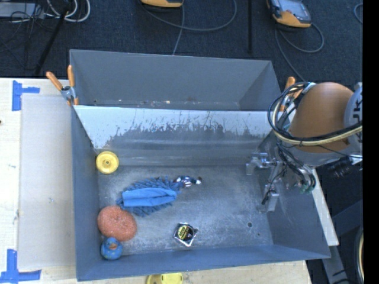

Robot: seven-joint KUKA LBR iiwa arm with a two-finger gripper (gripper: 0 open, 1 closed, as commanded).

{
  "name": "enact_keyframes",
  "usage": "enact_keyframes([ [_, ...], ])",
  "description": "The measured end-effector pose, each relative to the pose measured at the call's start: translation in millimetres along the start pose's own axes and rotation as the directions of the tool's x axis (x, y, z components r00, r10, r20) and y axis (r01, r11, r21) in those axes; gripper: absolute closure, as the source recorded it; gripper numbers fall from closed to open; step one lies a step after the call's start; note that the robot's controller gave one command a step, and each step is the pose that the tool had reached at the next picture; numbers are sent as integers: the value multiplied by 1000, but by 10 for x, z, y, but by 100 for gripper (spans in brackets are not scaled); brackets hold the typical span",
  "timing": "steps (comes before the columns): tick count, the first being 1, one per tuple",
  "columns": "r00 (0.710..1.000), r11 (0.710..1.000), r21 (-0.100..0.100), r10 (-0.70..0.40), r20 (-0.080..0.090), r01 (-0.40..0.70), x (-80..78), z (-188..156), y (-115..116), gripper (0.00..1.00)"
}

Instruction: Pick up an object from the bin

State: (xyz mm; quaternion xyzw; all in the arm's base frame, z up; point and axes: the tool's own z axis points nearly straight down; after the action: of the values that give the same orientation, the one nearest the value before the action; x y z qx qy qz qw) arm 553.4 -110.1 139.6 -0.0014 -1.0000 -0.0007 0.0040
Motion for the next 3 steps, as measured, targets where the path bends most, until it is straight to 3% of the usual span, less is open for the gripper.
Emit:
enact_keyframes([
  [1,1000,1000,1,-3,7,3,-18,-44,4,0],
  [2,999,999,2,38,19,-38,-396,453,182,0],
  [3,999,999,1,-52,3,52,-449,690,439,0],
])
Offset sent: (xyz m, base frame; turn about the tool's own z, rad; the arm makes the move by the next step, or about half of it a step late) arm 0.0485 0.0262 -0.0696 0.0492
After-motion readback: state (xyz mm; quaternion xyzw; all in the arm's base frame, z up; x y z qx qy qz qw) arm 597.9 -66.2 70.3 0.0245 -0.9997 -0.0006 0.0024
